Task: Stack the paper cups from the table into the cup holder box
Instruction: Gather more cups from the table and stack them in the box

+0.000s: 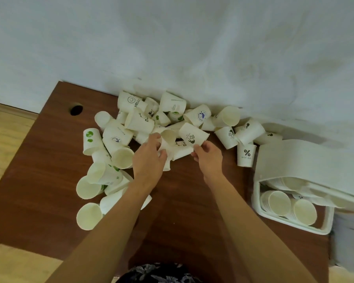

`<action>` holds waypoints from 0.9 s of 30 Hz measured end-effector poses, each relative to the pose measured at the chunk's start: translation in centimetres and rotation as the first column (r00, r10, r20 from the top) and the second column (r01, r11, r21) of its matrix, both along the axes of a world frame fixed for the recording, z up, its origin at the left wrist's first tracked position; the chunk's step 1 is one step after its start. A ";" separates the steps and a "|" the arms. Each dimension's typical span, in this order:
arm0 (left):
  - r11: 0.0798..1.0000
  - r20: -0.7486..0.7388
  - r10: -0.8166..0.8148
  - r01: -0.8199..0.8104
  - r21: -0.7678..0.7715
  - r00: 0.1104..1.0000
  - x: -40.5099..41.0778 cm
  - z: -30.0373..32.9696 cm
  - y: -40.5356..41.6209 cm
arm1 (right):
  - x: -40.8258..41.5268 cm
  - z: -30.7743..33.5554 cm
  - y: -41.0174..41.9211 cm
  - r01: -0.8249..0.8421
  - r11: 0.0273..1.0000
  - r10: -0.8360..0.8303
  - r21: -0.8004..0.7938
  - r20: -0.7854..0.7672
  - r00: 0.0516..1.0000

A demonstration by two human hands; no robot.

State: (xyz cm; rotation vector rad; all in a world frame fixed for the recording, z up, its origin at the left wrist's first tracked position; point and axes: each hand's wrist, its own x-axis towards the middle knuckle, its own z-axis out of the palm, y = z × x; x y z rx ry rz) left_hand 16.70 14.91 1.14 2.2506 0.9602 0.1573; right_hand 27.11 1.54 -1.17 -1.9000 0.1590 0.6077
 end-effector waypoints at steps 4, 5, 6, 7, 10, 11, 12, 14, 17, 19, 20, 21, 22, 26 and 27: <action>0.997 0.016 -0.076 0.076 0.023 0.997 0.0 1.2 -3.0 | -1.9 1.4 -4.9 0.055 0.998 -0.054 -0.013 0.063 0.997; 0.992 0.024 -0.112 0.111 0.053 0.993 0.0 1.5 -3.9 | -2.5 1.5 -6.3 0.060 0.998 -0.057 -0.036 0.089 0.994; 0.987 0.034 -0.142 0.139 0.076 0.989 0.0 1.8 -4.8 | -3.0 1.6 -7.8 0.051 0.996 -0.041 -0.079 0.126 0.991; 0.983 0.044 -0.165 0.161 0.090 0.985 0.0 2.2 -5.8 | -3.5 1.8 -9.2 0.040 0.991 -0.018 -0.127 0.167 0.986; 0.967 0.051 -0.235 0.228 0.113 0.971 0.0 2.9 -9.0 | -5.0 2.8 -13.4 0.069 0.979 -0.021 -0.191 0.246 0.969; 0.964 0.061 -0.252 0.245 0.107 0.966 -0.1 3.1 -10.2 | -5.5 3.3 -14.8 0.084 0.975 -0.026 -0.206 0.269 0.963; 0.961 0.080 -0.267 0.259 0.099 0.960 -0.1 3.2 -11.5 | -5.9 3.7 -16.2 0.094 0.970 -0.024 -0.223 0.297 0.955; 0.952 0.114 -0.304 0.296 0.081 0.946 -0.2 3.5 -14.0 | -6.7 4.2 -19.0 0.103 0.962 -0.009 -0.253 0.350 0.937; 0.924 0.154 -0.382 0.374 0.084 0.911 -0.3 4.1 -18.0 | -7.5 4.4 -23.1 0.114 0.950 0.013 -0.291 0.399 0.917; 0.902 0.175 -0.431 0.419 0.102 0.885 -0.1 4.5 -20.5 | -7.7 4.5 -25.7 0.133 0.941 0.016 -0.311 0.431 0.902; 0.889 0.179 -0.457 0.443 0.116 0.871 0.2 4.7 -21.8 | -7.6 4.6 -27.0 0.145 0.938 0.013 -0.316 0.447 0.894; 0.874 0.181 -0.485 0.468 0.130 0.855 0.4 4.9 -22.9 | -7.6 4.7 -28.3 0.157 0.935 0.008 -0.317 0.463 0.886; 0.859 0.185 -0.511 0.492 0.140 0.839 0.8 5.0 -24.1 | -7.5 4.8 -29.5 0.170 0.933 0.001 -0.316 0.477 0.879; 0.816 0.175 -0.578 0.558 0.150 0.797 2.5 4.7 -28.4 | -6.6 4.8 -33.7 0.209 0.929 -0.028 -0.305 0.504 0.863; 0.808 0.163 -0.589 0.569 0.152 0.792 2.9 4.6 -29.4 | -6.4 4.8 -34.5 0.208 0.930 -0.028 -0.302 0.507 0.861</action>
